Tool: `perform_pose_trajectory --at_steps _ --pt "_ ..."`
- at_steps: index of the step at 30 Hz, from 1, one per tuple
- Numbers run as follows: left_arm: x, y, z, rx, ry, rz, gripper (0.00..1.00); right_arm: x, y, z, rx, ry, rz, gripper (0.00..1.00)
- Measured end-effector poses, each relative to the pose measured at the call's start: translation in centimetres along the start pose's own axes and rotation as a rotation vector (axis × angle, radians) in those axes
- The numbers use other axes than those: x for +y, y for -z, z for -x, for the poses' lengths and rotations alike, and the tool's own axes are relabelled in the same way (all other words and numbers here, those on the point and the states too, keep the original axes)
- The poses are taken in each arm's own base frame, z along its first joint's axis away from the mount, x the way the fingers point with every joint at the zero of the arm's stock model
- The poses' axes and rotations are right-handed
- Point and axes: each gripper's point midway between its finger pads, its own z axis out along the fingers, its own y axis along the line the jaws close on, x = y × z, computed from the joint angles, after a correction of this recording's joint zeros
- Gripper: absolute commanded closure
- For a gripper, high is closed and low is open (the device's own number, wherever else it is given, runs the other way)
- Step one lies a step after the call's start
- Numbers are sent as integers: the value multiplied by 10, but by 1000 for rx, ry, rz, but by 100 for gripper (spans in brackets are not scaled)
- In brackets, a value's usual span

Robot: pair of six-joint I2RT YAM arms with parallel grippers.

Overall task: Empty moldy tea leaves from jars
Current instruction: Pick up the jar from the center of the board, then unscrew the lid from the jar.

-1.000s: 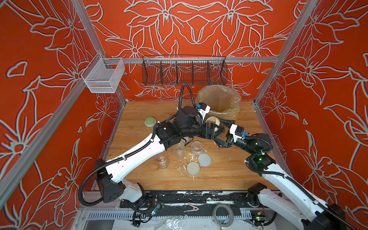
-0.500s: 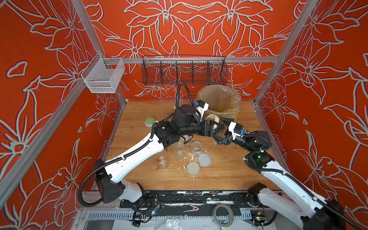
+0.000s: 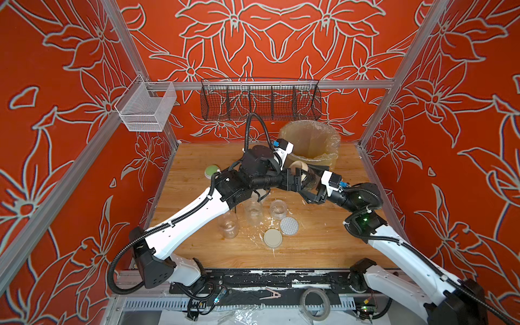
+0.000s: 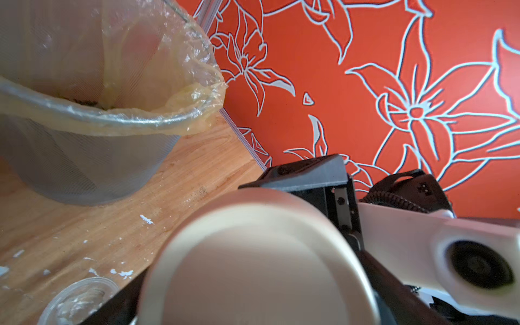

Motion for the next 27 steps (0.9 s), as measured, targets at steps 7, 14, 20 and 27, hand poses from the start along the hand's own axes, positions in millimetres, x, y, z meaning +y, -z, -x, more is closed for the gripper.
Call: perform_pose_trajectory --at_steps 7,14,20,27 --pt "-1 53 36 -114 -163 26 2 -1 0 10 -14 4 -2 92" --pt "-17 81 50 -77 -316 -75 2 1 2 11 -3 -3 3 92" --pt "-19 68 37 30 -338 -192 2 2 2 22 -24 -1 21 94" --pt "-16 46 27 106 -312 -275 2 4 0 28 -39 -13 42 94"
